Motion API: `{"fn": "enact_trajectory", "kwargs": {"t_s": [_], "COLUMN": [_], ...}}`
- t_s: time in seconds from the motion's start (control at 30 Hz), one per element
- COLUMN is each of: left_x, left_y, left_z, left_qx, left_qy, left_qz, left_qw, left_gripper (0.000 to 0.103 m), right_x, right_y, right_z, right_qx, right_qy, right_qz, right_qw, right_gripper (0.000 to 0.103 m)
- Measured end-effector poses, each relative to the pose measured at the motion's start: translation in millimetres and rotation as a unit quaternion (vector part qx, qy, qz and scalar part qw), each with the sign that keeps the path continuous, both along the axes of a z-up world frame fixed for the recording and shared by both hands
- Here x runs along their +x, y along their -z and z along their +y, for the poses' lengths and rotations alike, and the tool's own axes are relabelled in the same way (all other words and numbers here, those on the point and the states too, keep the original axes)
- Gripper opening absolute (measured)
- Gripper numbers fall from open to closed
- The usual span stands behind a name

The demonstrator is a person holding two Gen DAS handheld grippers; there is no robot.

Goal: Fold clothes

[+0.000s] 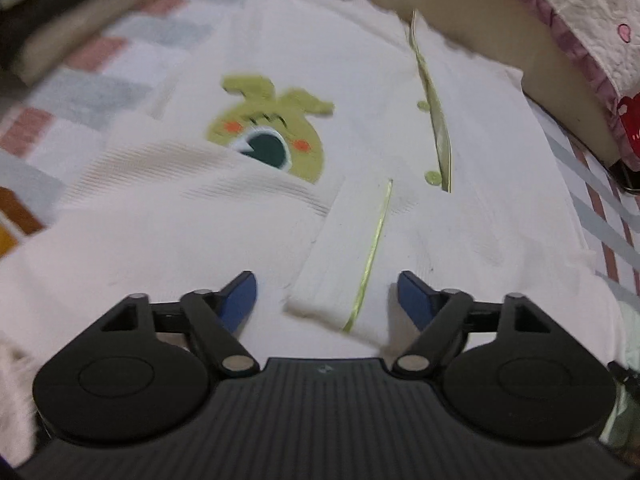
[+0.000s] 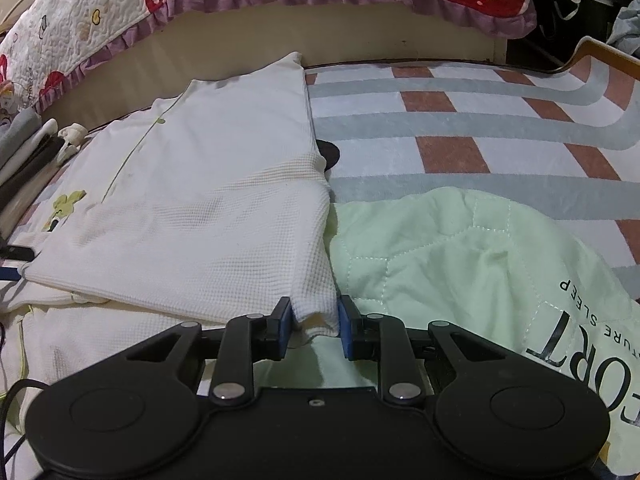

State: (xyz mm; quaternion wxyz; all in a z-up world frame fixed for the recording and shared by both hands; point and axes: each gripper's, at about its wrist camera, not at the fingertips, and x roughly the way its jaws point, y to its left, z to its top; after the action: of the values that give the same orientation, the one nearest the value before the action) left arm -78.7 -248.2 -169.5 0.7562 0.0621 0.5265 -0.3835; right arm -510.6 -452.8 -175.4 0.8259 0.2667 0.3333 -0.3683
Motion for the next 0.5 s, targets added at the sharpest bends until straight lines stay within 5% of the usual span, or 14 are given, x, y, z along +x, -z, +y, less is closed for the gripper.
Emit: {"fn": "enact_trajectory", "kwargs": {"t_s": [0.07, 0.1, 0.13, 0.27, 0.37, 0.5], "left_x": [-2.9, -7.1, -11.6, -30.9, -41.3, -42.0], "left_y": [6.2, 3.6, -0.8, -37.0, -59.2, -32.3], "left_z": [-7.9, -10.0, -10.1, 12.4, 37.6, 37.5], "left_qx": [-0.005, -0.006, -0.009, -0.036, -0.054, 0.024], "left_qy": [0.009, 0.019, 0.028, 0.056, 0.064, 0.072], "left_qz": [-0.002, -0.026, -0.047, -0.112, -0.113, -0.096], "left_qw": [0.9999, 0.9995, 0.9985, 0.9915, 0.9901, 0.9924], "left_gripper": [0.071, 0.034, 0.012, 0.011, 0.011, 0.020], "right_x": [1.4, 2.7, 4.1, 4.9, 4.3, 8.9], "right_y": [-0.2, -0.8, -1.3, -1.1, -0.6, 0.1], "right_z": [0.3, 0.0, 0.4, 1.0, -1.0, -2.5], "right_qx": [0.001, 0.000, -0.001, -0.006, -0.003, -0.005], "right_qy": [0.001, 0.001, 0.001, -0.001, 0.002, -0.001], "right_qz": [0.002, 0.005, 0.009, 0.014, 0.011, 0.020], "right_qw": [1.000, 1.000, 1.000, 1.000, 1.000, 1.000], "right_gripper": [0.026, 0.026, 0.026, 0.026, 0.026, 0.026]}}
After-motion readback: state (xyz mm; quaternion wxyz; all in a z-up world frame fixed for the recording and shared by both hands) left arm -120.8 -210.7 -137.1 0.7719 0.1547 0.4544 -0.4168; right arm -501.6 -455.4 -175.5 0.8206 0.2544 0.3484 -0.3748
